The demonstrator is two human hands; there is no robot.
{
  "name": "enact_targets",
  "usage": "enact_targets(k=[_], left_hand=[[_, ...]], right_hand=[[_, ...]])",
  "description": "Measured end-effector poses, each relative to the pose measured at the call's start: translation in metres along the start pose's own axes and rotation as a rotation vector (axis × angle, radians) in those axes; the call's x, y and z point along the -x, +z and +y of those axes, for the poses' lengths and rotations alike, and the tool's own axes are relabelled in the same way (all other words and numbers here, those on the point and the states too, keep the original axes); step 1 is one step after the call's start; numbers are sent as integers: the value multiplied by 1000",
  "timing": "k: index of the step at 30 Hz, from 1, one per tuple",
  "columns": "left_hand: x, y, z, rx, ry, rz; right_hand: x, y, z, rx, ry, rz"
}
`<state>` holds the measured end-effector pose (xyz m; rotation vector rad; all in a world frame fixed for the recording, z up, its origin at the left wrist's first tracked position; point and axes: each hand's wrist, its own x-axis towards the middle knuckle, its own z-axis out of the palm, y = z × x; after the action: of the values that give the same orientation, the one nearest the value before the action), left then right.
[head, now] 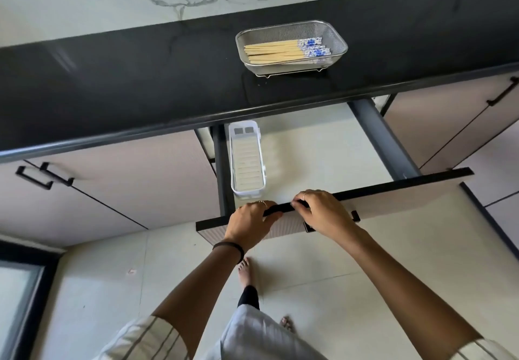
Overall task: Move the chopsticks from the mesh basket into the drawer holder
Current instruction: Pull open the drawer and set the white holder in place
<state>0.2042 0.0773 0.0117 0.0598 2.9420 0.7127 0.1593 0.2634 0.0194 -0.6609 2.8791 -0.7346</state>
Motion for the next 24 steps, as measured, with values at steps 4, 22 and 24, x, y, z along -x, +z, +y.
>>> enact_targets(k=[4,22,24], left_hand=[[11,-2,1,38,-28,-219],[67,7,25,153,59,-634],[66,7,24,143,51,-656]], right_hand=[[16,-1,-1,-29,121,-237],[57,-23,-15,-60,313,-771],[53,-24,-18,-43,343,-812]])
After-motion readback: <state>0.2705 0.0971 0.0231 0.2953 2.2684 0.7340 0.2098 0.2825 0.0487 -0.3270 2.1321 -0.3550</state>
